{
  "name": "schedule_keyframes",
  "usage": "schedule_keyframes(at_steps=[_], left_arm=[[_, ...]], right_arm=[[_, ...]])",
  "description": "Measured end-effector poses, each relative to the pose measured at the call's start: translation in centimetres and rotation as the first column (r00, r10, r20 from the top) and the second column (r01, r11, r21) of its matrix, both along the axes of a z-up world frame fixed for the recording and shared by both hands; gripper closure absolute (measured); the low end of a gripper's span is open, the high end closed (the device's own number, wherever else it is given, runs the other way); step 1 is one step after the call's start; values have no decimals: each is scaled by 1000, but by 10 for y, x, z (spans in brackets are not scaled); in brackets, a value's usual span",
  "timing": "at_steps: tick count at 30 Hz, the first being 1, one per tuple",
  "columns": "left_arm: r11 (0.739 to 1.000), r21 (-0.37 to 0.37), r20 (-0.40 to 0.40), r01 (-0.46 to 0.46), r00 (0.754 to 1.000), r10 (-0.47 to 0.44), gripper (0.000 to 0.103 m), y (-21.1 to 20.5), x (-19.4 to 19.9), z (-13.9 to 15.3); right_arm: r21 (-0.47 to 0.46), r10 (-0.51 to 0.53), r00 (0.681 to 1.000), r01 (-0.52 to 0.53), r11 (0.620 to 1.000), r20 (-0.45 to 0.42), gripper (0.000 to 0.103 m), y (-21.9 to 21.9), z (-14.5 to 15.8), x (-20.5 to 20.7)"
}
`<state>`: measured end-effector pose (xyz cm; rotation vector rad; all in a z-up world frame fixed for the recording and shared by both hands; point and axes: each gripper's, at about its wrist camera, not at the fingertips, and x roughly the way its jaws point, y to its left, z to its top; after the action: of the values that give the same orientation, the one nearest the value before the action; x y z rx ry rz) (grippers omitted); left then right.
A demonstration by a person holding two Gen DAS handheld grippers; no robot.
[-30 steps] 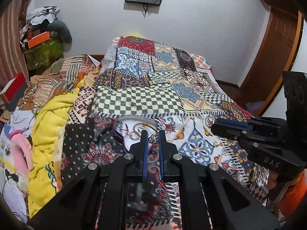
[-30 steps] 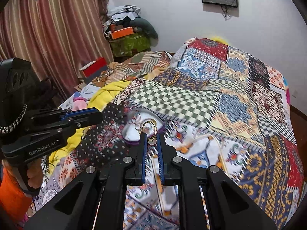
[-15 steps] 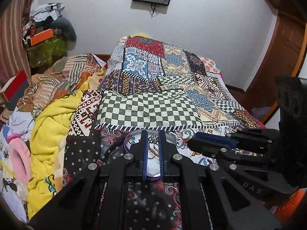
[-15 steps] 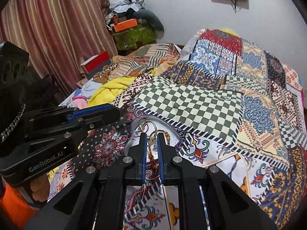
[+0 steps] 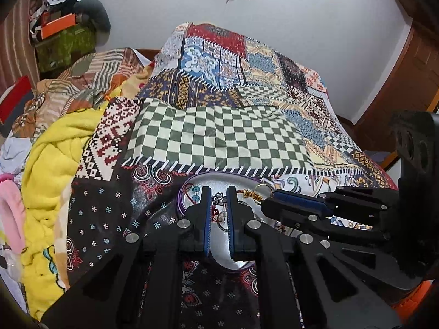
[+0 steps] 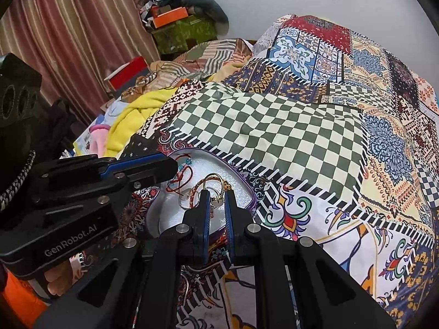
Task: Organize jewelry
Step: 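Lower both tools over the heart tin and open them to drop the items, then move both tools back to the quilt toward the last gold ring and charm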
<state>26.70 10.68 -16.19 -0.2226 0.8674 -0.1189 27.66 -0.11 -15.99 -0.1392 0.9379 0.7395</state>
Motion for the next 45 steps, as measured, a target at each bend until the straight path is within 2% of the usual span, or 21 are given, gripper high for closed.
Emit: schedule_keyframes(at_steps=[7,14,20,25,27,37,40,45], left_arm=[[1000,0,-8,-4,1000,4,95,0,3,-4],[1000,5,1,-7,1000,7,94,0,0,6],[999,35,33,-9,999,8,94,-4,-12,24],[998,59,70,-15,997,11,84,-10,-26,44],[998,63,85,-17,996,11,79,-13,-32,52],[997,83,130,-6,991,-5,65,-32,-66,83],[997,81,119,9,993,-18,60,-41,-74,84],[995,88,81,48,995,-55,57,-60,-85,73]], right_arm=[[-27,14,1000,-14,1000,14,94,5,-2,-1],[-54,30,1000,-30,998,4,93,9,3,-7],[-65,9,999,-6,998,50,85,1,20,-17],[-53,-25,994,31,998,106,65,-13,42,-29],[-45,-40,990,46,998,133,62,-20,52,-34],[-14,-98,969,103,995,226,61,-61,93,-70],[-14,-114,964,121,993,239,59,-74,97,-79],[-27,-152,959,163,986,241,58,-102,95,-90]])
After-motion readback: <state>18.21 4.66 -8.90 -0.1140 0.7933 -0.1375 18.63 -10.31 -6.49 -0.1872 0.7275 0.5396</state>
